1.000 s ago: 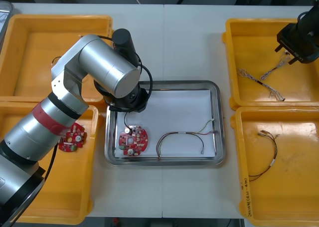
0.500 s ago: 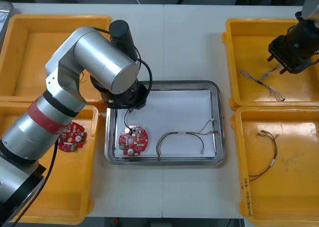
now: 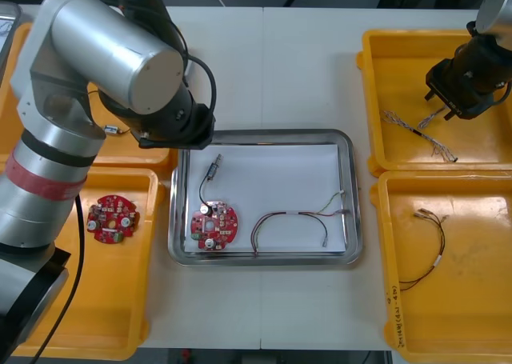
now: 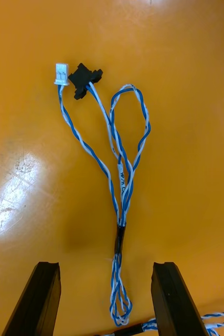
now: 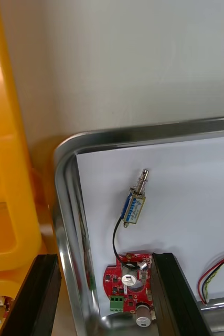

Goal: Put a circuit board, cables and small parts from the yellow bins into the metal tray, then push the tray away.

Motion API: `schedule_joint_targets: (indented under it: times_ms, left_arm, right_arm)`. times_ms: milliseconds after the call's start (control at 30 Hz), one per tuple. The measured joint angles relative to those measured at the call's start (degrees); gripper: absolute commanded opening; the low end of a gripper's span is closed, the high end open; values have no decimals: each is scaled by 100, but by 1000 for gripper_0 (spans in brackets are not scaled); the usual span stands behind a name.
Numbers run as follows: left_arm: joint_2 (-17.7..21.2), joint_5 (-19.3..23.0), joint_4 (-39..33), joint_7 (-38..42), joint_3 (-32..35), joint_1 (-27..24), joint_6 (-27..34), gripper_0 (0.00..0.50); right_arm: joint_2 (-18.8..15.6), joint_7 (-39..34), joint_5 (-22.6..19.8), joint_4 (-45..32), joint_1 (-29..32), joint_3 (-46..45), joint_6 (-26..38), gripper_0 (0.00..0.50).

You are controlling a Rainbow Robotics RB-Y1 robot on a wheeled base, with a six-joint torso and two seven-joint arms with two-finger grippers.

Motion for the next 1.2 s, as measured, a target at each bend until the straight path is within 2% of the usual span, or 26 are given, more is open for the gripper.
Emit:
schedule_joint_targets:
  times_ms: [200, 400, 433, 467, 500, 533, 600, 633, 1067, 1200]
  left_arm:
    - [13, 0, -364, 0, 534, 1, 34, 500]
    - [166, 1, -396, 0, 779, 1, 36, 500]
    - [212, 1, -396, 0, 797, 1, 37, 500]
    - [259, 1, -396, 0, 805, 2, 37, 500]
    - [313, 2, -396, 0, 811, 2, 37, 500]
    - [366, 2, -396, 0, 815, 2, 37, 500]
    - [459, 2, -391, 0, 846, 2, 37, 500]
    - [491, 3, -388, 0, 880, 3, 37, 500]
    - [744, 19, -181, 0, 1597, 6, 38, 500]
    - [817, 8, -139, 0, 1727, 7, 38, 500]
  right_arm:
    - [0, -16, -1, 392, -13, 0, -268, 500]
    - [0, -273, -51, 554, -40, 0, -356, 500]
    - [0, -315, -87, 573, -49, 0, -357, 484]
    - [0, -331, -114, 594, -59, 0, -358, 458]
    - [0, -331, -132, 617, -71, 0, -360, 370]
    - [0, -331, -140, 637, -82, 0, -366, 239]
    - [0, -331, -152, 676, -99, 0, -367, 65]
    - [0, -331, -153, 689, -105, 0, -367, 0]
    - [-2, -331, -177, 712, -118, 0, -362, 0]
    - [-5, -331, -105, 590, -119, 0, 39, 0]
